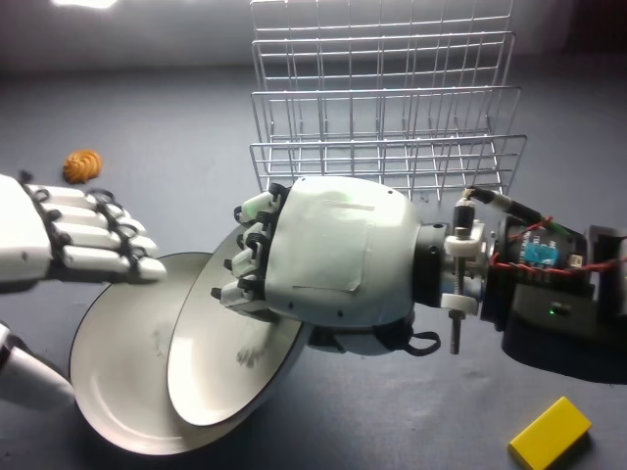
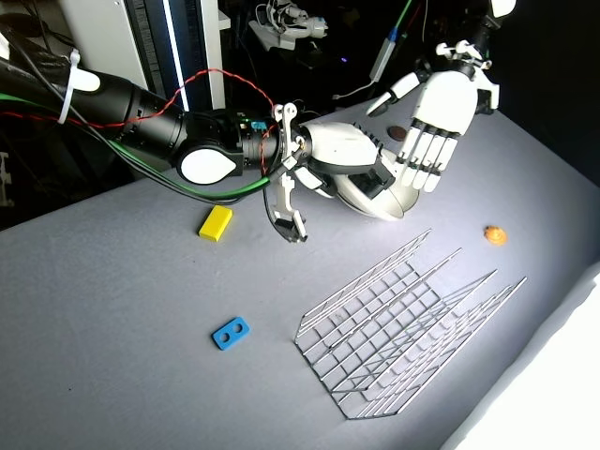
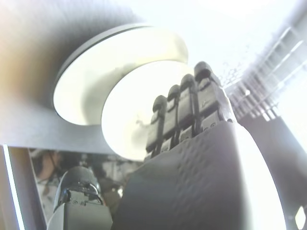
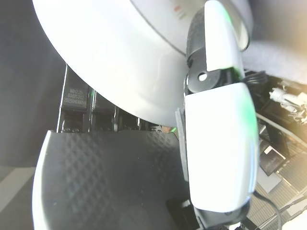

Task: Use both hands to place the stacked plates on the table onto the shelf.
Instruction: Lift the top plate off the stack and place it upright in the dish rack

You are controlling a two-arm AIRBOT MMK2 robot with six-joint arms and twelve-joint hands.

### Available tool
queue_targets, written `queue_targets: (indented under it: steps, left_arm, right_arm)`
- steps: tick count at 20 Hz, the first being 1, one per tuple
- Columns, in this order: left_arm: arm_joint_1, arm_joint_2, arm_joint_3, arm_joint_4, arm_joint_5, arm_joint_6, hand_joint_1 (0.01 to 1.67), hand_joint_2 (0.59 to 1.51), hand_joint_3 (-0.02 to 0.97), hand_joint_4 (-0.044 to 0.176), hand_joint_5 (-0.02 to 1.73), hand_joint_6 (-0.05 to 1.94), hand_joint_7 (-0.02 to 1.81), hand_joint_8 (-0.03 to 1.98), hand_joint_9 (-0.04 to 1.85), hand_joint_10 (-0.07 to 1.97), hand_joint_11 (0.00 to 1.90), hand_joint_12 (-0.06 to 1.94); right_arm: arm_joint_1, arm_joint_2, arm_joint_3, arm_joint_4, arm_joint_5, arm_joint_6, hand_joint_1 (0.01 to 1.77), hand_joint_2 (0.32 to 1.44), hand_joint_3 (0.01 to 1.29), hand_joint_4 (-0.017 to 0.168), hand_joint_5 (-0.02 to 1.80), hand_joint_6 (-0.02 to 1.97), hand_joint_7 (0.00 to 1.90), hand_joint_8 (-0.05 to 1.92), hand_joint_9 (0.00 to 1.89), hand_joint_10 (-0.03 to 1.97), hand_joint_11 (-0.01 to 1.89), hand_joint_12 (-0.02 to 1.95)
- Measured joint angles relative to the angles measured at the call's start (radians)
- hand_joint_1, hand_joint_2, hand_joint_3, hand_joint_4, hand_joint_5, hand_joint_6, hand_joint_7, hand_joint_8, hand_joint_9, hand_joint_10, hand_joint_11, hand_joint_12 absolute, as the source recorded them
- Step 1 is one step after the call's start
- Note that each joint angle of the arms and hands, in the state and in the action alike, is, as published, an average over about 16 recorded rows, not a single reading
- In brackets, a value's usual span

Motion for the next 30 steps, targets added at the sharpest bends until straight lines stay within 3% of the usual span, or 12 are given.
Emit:
queue_targets:
  steps: [11, 20, 24, 30]
  left_arm:
    - [-0.002, 0.048, 0.059, -0.088, -0.006, 0.026, 0.02, 1.023, 0.012, 0.003, 0.1, 0.01, 0.09, 0.0, 0.08, 0.01, 0.02, 0.21]
    - [0.003, 0.059, 0.073, -0.107, -0.037, 0.059, 0.02, 1.021, 0.012, 0.004, 0.1, 0.01, 0.08, 0.0, 0.08, 0.01, 0.02, 0.19]
    - [0.014, 0.06, 0.08, -0.102, -0.085, 0.097, 0.02, 1.019, 0.012, 0.004, 0.09, 0.01, 0.07, 0.0, 0.07, 0.01, 0.02, 0.19]
    - [0.042, 0.058, 0.087, -0.071, -0.198, 0.179, 0.02, 1.017, 0.012, 0.004, 0.1, 0.01, 0.07, 0.0, 0.07, 0.01, 0.02, 0.19]
  right_arm:
    - [0.041, 0.113, -0.108, 0.004, 0.022, 0.02, 1.16, 1.05, 0.01, 0.001, 0.78, 1.23, 0.93, 1.2, 0.88, 1.2, 0.61, 1.62]
    - [0.111, 0.246, -0.162, 0.033, 0.008, 0.201, 1.17, 1.07, 0.01, -0.001, 0.77, 1.26, 0.93, 1.17, 0.88, 1.14, 0.6, 1.59]
    - [0.163, 0.293, -0.16, 0.073, -0.025, 0.292, 1.17, 1.07, 0.01, 0.0, 0.78, 1.26, 0.94, 1.16, 0.88, 1.12, 0.6, 1.59]
    - [0.255, 0.333, -0.132, 0.171, -0.097, 0.388, 1.17, 1.07, 0.01, -0.002, 0.77, 1.26, 0.94, 1.16, 0.88, 1.11, 0.6, 1.59]
